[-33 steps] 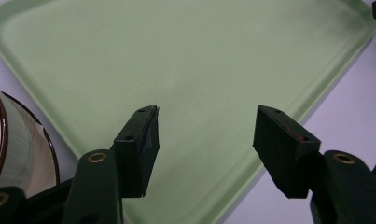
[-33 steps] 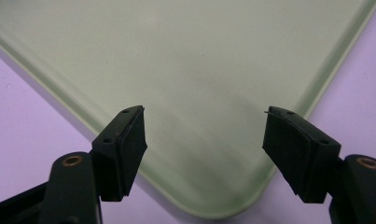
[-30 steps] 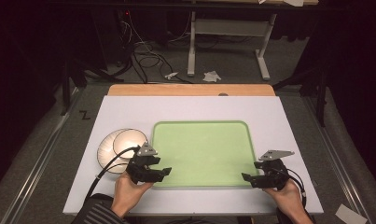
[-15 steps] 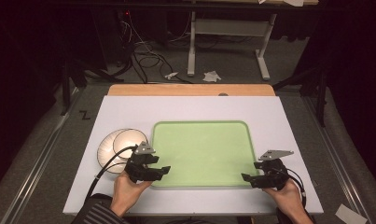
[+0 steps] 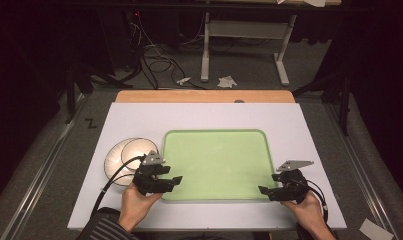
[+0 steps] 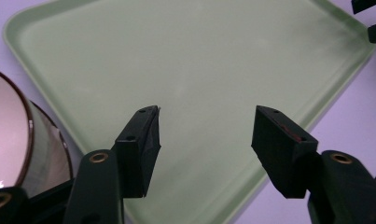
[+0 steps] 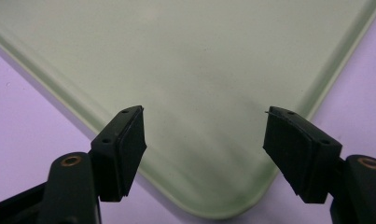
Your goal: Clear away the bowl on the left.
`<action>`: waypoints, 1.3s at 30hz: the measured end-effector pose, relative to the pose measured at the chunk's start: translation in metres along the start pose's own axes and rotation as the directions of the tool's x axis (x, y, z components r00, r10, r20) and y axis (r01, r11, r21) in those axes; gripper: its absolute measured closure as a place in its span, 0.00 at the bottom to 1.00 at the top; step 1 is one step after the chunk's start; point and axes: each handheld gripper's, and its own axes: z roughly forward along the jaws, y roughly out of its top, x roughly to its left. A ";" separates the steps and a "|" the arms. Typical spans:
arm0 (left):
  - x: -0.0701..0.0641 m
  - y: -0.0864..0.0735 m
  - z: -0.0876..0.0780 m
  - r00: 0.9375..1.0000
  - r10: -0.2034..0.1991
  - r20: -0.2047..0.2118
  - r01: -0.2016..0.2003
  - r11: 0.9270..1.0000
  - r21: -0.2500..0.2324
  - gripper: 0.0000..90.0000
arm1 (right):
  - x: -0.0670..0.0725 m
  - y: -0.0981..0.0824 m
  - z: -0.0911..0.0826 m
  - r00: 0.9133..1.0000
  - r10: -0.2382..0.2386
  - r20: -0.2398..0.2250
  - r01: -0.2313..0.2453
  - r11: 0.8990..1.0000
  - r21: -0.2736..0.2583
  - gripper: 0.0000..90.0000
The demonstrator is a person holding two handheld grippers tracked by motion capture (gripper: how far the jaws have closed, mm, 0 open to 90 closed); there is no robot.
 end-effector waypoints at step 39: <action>0.051 0.001 -0.042 0.957 -0.157 -0.242 0.123 0.981 -0.149 0.45 | -0.002 0.000 0.000 1.000 0.010 -0.012 -0.010 1.000 0.000 0.34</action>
